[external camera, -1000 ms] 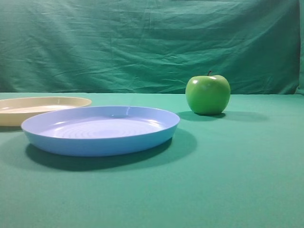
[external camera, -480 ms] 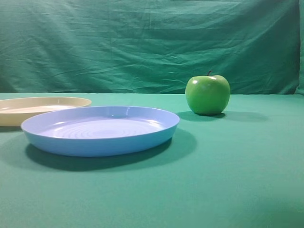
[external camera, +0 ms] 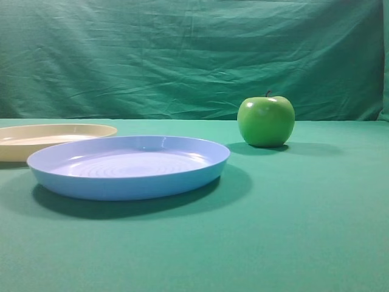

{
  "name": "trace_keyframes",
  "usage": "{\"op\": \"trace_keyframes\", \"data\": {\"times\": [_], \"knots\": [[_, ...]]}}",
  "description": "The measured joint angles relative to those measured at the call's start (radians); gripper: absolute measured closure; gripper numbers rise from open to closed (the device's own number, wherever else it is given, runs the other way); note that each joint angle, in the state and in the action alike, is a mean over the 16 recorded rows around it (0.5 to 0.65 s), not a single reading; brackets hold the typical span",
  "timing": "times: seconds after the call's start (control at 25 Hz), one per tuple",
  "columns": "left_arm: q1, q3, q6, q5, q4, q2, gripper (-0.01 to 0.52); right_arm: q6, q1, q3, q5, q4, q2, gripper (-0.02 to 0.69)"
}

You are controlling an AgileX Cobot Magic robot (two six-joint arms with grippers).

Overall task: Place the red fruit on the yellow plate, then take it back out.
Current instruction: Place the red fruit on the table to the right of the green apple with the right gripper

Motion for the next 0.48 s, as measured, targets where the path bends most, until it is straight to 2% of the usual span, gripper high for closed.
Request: {"op": "trace_keyframes", "data": {"times": [0.32,0.48], "knots": [[0.000,0.000,0.000,0.000,0.000,0.000,0.514,0.000,0.000,-0.030,-0.034,0.001,0.070,0.128],[0.000,0.000,0.000,0.000,0.000,0.000,0.514,0.000,0.000,-0.080,0.042,0.001,0.043,0.074]]}}
